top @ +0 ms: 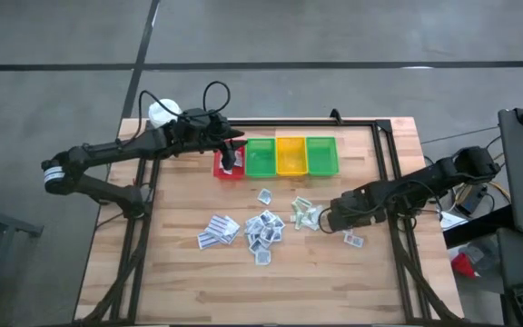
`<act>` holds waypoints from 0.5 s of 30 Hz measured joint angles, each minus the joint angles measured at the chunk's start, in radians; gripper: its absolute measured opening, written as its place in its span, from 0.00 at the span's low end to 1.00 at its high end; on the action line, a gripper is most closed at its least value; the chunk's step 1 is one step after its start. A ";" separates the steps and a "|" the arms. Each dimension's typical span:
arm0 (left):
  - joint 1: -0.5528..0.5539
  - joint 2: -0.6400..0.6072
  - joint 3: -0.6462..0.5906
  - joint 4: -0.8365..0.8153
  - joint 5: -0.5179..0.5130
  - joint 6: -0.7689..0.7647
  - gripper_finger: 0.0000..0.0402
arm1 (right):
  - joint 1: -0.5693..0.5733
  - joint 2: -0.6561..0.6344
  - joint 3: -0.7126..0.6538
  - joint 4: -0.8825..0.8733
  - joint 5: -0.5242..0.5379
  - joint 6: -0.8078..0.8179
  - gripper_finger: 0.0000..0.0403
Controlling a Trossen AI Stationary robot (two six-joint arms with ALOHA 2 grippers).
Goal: Pick & Place First Aid Supplies
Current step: Put the ointment pack into the red bin
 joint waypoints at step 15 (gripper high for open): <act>0.000 0.000 0.000 0.001 0.000 -0.001 0.35 | 0.003 0.019 0.037 -0.035 0.021 -0.009 0.03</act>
